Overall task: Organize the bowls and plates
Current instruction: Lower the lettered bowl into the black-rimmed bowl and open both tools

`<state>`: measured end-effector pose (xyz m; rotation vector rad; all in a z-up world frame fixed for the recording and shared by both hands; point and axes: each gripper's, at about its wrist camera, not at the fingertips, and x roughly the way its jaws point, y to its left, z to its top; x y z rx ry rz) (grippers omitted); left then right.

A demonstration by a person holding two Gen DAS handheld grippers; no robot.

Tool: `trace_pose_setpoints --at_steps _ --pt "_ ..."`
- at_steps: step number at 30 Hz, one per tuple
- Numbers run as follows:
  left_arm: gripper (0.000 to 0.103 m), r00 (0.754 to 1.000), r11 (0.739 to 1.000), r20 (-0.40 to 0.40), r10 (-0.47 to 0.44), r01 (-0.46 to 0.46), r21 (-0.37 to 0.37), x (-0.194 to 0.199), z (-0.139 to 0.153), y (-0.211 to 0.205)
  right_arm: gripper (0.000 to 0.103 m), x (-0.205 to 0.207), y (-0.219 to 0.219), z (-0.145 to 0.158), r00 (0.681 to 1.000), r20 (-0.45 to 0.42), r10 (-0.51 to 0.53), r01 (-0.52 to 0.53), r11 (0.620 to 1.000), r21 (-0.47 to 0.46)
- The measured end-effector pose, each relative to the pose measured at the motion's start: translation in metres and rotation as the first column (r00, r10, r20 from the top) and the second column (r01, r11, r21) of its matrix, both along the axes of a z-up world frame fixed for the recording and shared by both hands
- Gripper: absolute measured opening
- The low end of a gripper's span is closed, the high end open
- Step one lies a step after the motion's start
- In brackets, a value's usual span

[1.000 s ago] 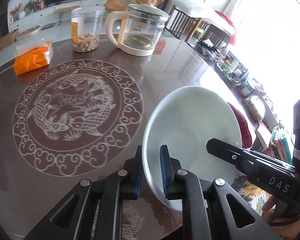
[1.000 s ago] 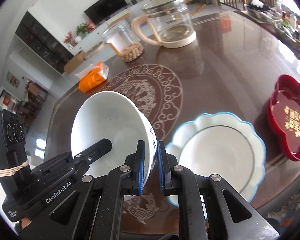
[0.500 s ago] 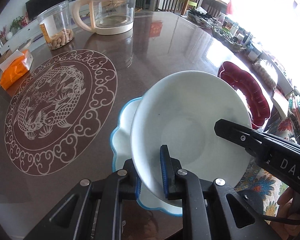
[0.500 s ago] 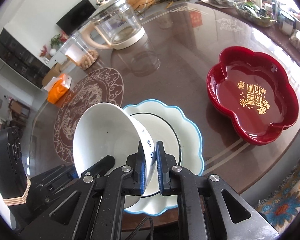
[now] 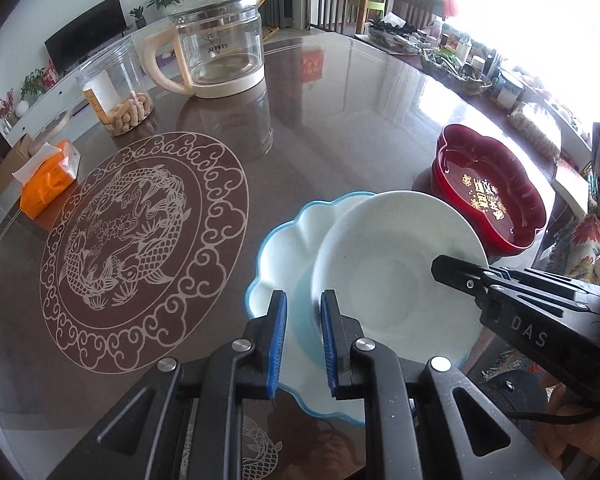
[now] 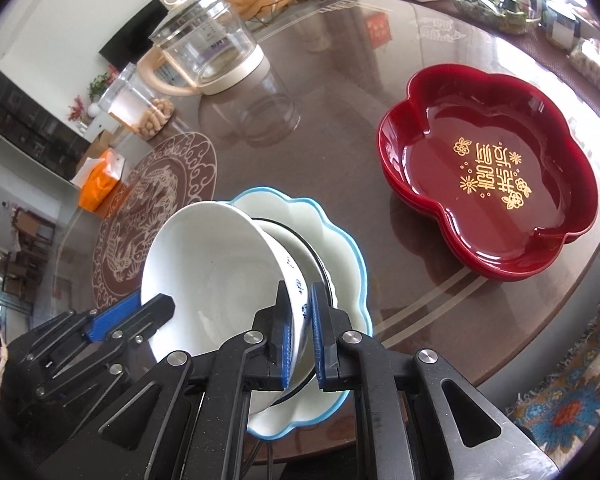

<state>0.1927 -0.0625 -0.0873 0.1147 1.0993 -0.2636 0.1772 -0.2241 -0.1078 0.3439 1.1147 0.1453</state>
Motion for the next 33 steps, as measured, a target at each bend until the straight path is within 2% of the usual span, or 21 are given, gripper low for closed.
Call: trace_pose_setpoints --at_steps 5,10,11,12,14,17,19,22,27,30,33 --pt "0.016 0.999 0.998 0.008 0.054 -0.054 -0.029 -0.01 0.009 0.026 0.012 0.003 0.013 0.003 0.998 0.004 0.058 -0.057 0.992 -0.109" --pt "0.016 0.997 0.996 -0.011 0.081 -0.081 -0.046 -0.021 0.003 0.046 0.021 0.003 0.017 0.003 0.997 0.005 0.083 -0.082 0.989 -0.126" --pt "0.016 0.996 0.995 -0.017 0.087 -0.087 -0.05 -0.022 0.001 0.05 0.028 0.003 0.018 0.003 0.996 0.001 0.084 -0.083 0.99 -0.11" --pt "0.016 0.995 0.994 -0.024 0.092 -0.093 -0.053 -0.023 -0.001 0.053 0.041 0.004 0.015 0.003 0.997 -0.005 0.074 -0.074 0.995 -0.061" --pt "0.016 0.994 0.993 -0.036 0.104 -0.106 -0.06 -0.024 -0.006 0.059 0.055 0.007 0.006 0.002 0.999 -0.036 0.035 -0.033 0.997 0.067" --pt "0.016 0.992 0.99 -0.049 0.116 -0.12 -0.071 -0.025 -0.011 0.064 0.055 0.012 -0.001 0.002 0.996 -0.091 0.006 0.007 0.99 0.144" --pt "0.016 0.992 0.987 -0.057 0.109 -0.115 -0.115 -0.026 -0.013 0.065 0.055 0.013 -0.004 0.002 0.993 -0.116 -0.003 0.024 0.985 0.174" --pt "0.016 0.994 0.975 -0.087 0.07 -0.087 -0.205 -0.024 -0.015 0.058 0.055 0.015 -0.002 0.003 0.992 -0.123 0.002 0.017 0.988 0.154" --pt "0.016 0.994 0.938 -0.11 0.025 -0.062 -0.34 -0.017 -0.009 0.042 0.055 0.018 0.004 0.006 0.989 -0.148 0.023 -0.006 0.994 0.111" --pt "0.016 0.995 0.942 -0.089 0.037 -0.065 -0.33 -0.007 -0.008 0.029 0.055 0.02 0.006 0.005 0.988 -0.153 0.034 -0.019 0.995 0.094" --pt "0.016 0.993 0.953 -0.106 0.055 -0.084 -0.293 0.006 -0.018 0.018 0.056 0.019 0.008 0.005 0.989 -0.144 0.043 -0.031 0.996 0.085"
